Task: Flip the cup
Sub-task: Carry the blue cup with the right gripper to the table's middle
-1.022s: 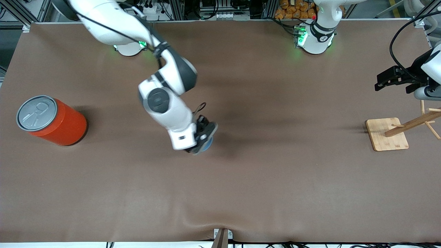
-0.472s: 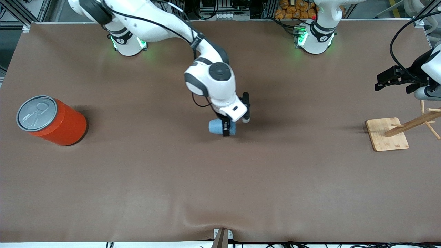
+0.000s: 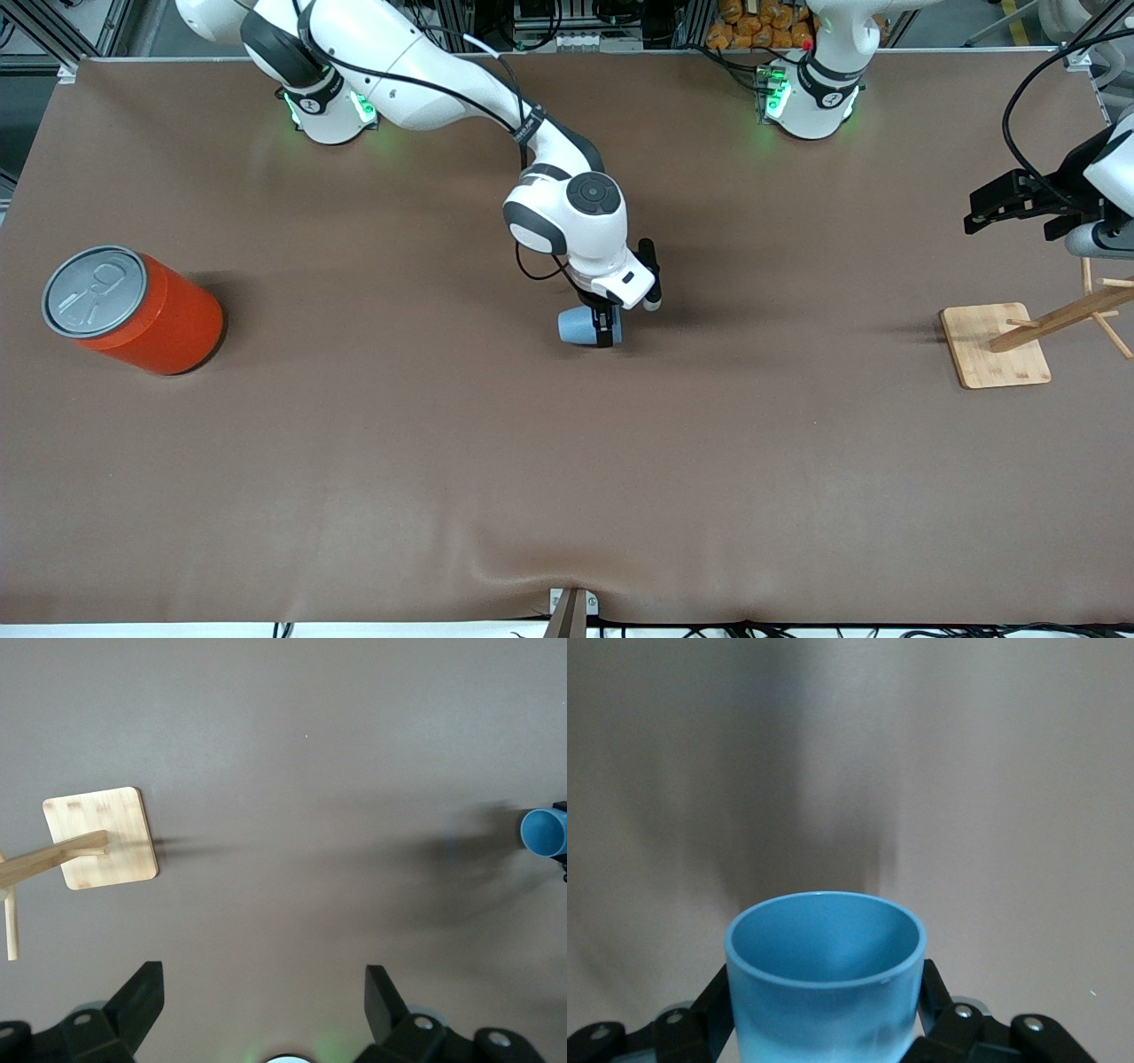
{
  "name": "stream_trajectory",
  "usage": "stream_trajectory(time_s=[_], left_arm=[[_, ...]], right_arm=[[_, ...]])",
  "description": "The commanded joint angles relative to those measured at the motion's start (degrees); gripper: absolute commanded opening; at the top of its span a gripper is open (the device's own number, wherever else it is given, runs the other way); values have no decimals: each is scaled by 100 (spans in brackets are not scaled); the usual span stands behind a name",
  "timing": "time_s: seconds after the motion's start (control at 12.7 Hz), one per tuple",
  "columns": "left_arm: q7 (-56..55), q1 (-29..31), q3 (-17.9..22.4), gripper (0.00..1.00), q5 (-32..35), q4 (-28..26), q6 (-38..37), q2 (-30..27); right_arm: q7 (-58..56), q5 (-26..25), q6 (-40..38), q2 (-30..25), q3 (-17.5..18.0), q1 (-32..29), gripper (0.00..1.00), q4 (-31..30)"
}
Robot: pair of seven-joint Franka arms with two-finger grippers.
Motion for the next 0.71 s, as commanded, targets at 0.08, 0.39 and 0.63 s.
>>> stream_trajectory(time_s=[0.08,0.39,0.63], left_arm=[[56,56,-27,100,-83,71,-33,13],[65,47,-27,100,-83,71,-33,13],[65,47,-27,100,-83,71,-33,13]], right_arm=[[248,-227,155,248,-106,194,0,212],[450,-227,225,292,-106,220,0,194],[460,-227,225,310,-106,220,0,177]])
